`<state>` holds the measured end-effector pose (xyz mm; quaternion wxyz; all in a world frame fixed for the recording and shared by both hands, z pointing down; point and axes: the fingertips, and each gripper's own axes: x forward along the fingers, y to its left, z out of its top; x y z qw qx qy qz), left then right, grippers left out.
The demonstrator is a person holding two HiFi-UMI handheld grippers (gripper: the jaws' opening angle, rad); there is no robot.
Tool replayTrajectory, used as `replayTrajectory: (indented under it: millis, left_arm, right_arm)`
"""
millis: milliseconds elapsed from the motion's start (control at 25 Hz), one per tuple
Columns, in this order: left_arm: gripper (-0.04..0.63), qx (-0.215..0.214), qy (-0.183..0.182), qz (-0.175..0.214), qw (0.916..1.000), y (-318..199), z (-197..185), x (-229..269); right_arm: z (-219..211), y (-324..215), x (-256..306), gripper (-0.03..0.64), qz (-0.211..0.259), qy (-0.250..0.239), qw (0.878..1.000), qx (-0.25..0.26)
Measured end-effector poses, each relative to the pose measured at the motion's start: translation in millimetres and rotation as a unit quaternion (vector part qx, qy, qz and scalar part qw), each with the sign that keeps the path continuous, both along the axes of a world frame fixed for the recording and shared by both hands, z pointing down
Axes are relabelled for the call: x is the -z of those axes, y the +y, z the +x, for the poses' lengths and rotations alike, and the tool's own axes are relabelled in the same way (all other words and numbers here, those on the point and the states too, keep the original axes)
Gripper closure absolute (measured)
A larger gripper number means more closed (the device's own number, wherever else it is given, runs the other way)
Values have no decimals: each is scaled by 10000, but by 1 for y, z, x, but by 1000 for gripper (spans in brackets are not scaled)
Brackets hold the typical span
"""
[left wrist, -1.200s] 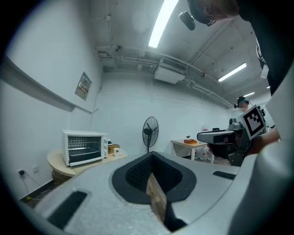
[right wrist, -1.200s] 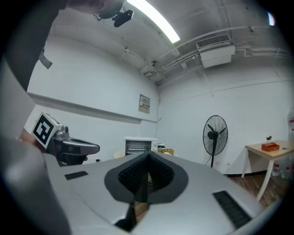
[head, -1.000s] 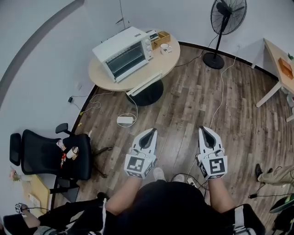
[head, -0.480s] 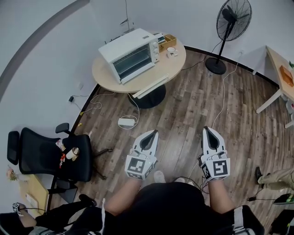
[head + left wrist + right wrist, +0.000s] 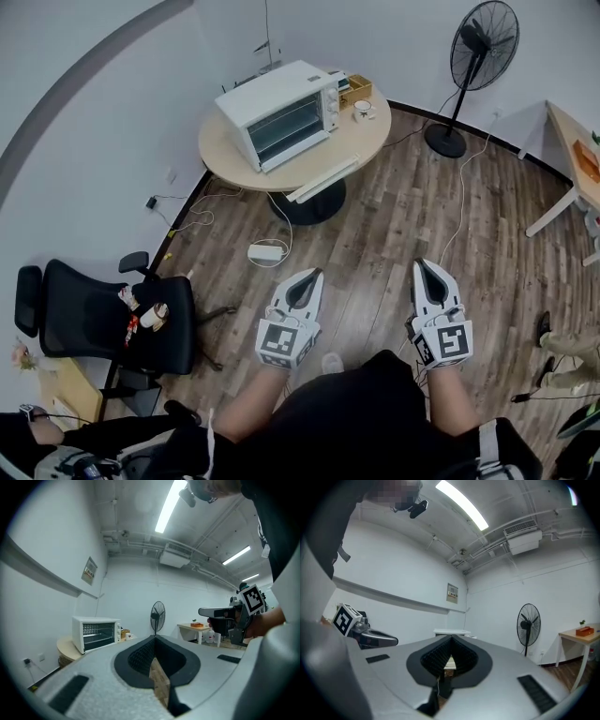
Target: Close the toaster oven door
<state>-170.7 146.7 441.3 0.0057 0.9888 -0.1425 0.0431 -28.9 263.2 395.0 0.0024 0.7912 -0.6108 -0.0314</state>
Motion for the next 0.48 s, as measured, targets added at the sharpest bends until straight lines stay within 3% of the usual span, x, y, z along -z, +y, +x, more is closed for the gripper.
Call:
replayTrajectory:
  millis: [480]
  left_arm:
    - [591,95,-206,29,9997,-22,12,-12]
  right_arm:
    - [18,-37,-8,618,17,-32,9998,216]
